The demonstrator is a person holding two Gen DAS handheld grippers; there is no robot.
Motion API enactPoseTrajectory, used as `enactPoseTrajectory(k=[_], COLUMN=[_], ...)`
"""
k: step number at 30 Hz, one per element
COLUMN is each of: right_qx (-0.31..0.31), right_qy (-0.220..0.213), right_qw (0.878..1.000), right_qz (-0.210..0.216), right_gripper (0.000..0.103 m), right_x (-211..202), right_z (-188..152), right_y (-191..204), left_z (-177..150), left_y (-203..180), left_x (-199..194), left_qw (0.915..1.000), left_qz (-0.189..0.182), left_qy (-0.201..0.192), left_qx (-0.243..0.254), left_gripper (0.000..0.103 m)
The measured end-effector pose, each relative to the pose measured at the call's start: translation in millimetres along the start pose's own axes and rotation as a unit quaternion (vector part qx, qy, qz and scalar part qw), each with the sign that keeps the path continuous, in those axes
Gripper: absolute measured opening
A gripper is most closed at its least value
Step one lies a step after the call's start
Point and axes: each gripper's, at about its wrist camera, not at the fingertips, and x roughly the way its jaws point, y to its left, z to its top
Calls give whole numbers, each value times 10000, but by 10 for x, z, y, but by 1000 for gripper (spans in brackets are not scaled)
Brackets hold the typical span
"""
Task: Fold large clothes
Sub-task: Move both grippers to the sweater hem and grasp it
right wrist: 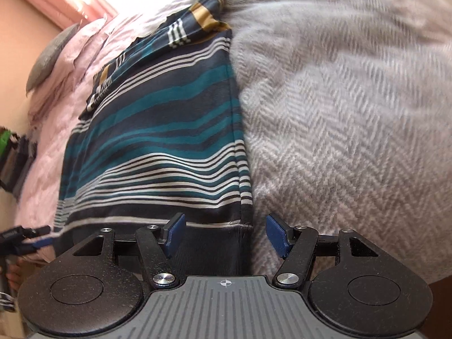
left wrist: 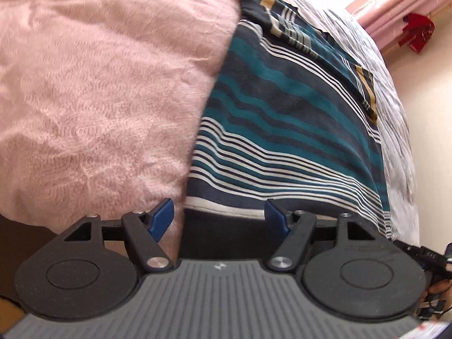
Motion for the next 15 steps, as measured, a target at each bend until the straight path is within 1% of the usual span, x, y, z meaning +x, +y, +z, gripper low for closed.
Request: enactPoseTrajectory(k=[2, 4, 6, 7, 9, 10, 11, 12, 13, 14, 15], right_qx=[355, 752, 988, 1034, 1135, 1263, 1448, 1618, 1678, 1624, 1516], right_qy=[-14, -33, -22, 2, -2, -22, -20, 30, 96, 147, 184], right_qw=[9989, 9945, 9898, 9884, 9860, 9833, 9796, 9758, 9744, 9751, 9769], right_qz=[299, 726, 1025, 1116, 1221, 1307, 1392, 1471, 1495, 1505, 1494], right_gripper=[60, 60, 58, 56, 50, 47, 37, 27, 22, 11, 5], right_x=[61, 74, 73, 87, 135, 172, 214, 256, 272, 268, 249], right_z=[1, -23, -60, -74, -78, -61, -29, 1, 26, 50, 62], right_y=[-167, -306, -384, -409, -455, -496, -560, -622, -648, -639, -609], left_z=[22, 29, 16, 7, 7, 22, 48, 76, 107, 127, 132], left_y=[112, 180, 191, 181, 158, 186, 231, 275, 300, 303, 285], left_x=[75, 139, 208, 237, 303, 340, 368, 379, 380, 368, 350], left_qw=[9996, 9976, 9946, 9939, 9936, 9927, 9915, 9898, 9887, 9896, 9915], left_qz=[-224, -575, -910, -981, -1048, -1116, -1177, -1233, -1256, -1210, -1127], left_qy=[33, 88, 231, 275, 308, 299, 295, 290, 283, 288, 309], left_qx=[-190, -364, -446, -417, -291, -331, -475, -653, -768, -720, -566], left_gripper=[66, 66, 66, 66, 67, 66, 64, 56, 38, 25, 5])
